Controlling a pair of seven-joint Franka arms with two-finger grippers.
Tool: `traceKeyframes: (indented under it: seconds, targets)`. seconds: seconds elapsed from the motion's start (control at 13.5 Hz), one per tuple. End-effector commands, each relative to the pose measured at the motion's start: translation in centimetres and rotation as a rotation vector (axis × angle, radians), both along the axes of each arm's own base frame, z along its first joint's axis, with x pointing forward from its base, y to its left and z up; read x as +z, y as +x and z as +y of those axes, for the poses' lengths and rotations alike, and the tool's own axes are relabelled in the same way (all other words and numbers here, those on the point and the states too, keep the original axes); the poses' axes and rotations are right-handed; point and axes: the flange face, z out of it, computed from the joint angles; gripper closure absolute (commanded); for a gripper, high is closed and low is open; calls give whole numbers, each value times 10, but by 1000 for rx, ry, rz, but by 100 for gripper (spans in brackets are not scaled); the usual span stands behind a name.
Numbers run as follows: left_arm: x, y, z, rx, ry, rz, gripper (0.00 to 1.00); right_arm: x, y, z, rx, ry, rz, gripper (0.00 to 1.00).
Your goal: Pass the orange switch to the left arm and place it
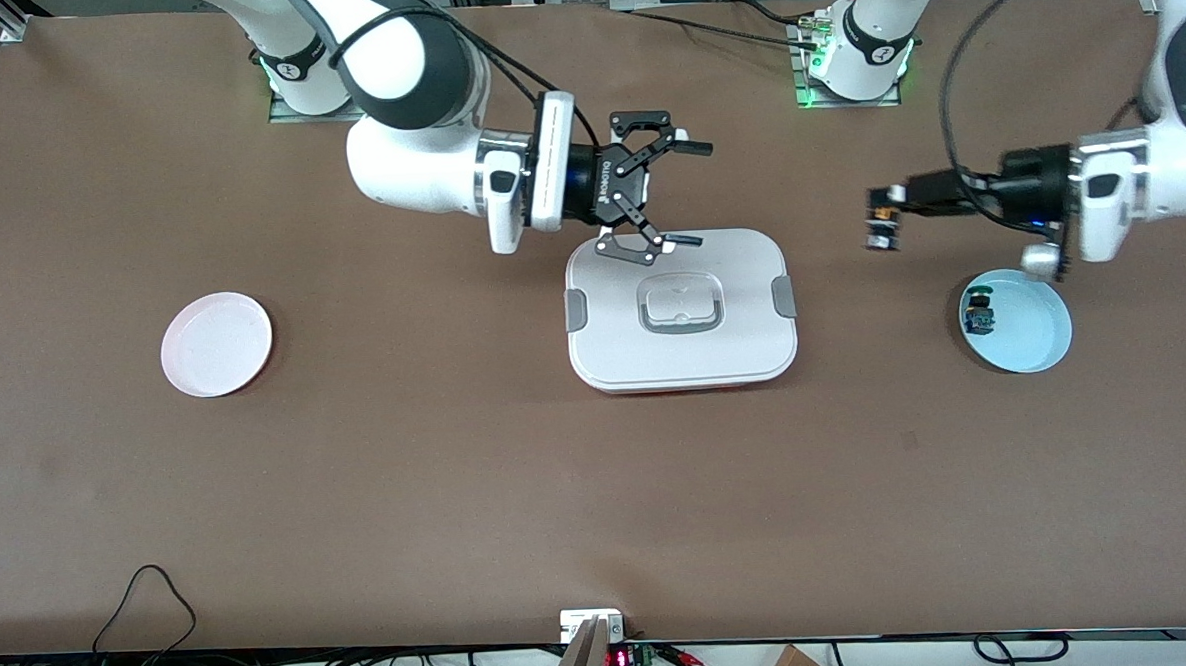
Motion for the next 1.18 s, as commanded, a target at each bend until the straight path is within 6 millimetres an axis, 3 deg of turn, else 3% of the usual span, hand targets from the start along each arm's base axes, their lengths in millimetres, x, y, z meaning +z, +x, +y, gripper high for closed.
traceKeyframes:
  seconds: [0.0,0.22,0.37,0.52,0.67,0.89,1.11]
  targets:
    - [-40,5,80,-194,217,-42,100,2,0,-33,15,26,18,0]
    - [-89,19,156,-276,467,-16,100,-9,12,-64,46,29,14,0]
    - [-141,22,220,-278,583,-4,100,-20,26,-94,112,-3,-19,0]
    - [-199,19,252,-244,614,-1,100,-29,35,-125,195,-26,-22,0]
    - [-233,20,255,-231,683,37,100,-31,40,-160,312,-58,97,0]
    - [-244,27,235,-218,737,80,100,-31,47,-198,362,-104,186,0]
    - [-258,32,221,-206,786,118,100,-45,43,-237,419,-329,376,0]
